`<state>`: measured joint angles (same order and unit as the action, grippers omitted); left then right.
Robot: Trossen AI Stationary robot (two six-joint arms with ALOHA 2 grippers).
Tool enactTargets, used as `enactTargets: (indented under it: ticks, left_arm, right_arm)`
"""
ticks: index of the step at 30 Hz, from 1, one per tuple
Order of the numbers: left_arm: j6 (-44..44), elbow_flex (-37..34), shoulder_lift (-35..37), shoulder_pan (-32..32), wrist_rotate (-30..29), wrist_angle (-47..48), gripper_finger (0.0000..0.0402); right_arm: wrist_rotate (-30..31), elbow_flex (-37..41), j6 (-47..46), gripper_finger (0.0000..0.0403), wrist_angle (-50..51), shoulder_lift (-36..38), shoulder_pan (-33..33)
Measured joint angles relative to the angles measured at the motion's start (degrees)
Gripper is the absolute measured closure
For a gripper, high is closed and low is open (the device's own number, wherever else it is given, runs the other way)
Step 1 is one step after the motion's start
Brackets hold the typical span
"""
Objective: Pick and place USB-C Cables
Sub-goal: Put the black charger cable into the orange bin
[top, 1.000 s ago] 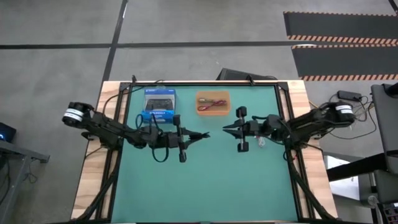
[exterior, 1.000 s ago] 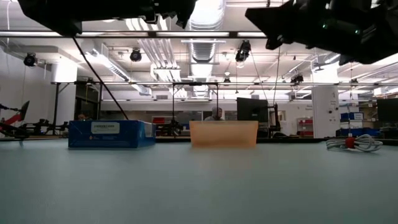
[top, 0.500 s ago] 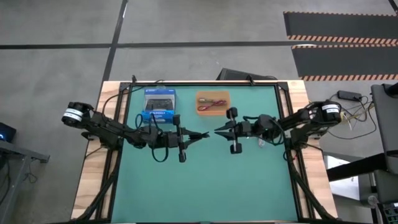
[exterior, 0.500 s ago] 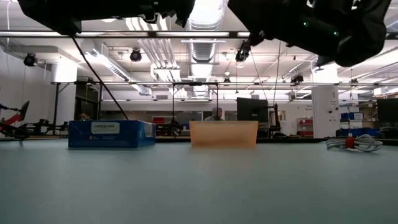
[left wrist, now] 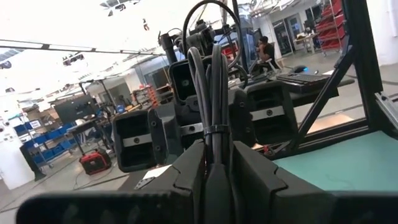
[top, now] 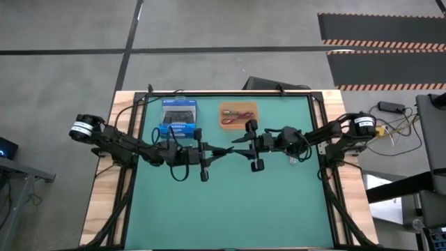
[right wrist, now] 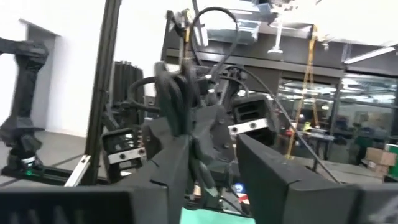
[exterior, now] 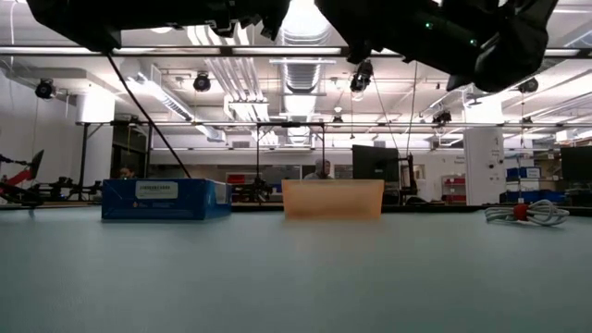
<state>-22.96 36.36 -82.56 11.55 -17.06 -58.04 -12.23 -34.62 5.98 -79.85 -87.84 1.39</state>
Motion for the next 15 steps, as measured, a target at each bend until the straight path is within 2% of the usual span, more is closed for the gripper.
enactTargets:
  ticks: [6, 9, 15]
  left_arm:
    - [1.5, 0.1, 0.0, -0.1, -2.4, -0.1, 0.0344]
    - [1.8, 0.1, 0.0, -0.2, -6.1, -0.1, 0.0344]
    - [2.1, 0.1, 0.0, -0.3, -6.5, -0.1, 0.0343]
  right_arm:
    - [-0.3, -2.5, 0.0, 0.0227, 0.1, -1.9, 0.0]
    - [-2.0, -4.1, 0.0, 0.0223, 0.1, -2.5, 0.0]
    - [-2.3, -7.5, -1.7, 0.0223, 0.4, -3.9, 0.0]
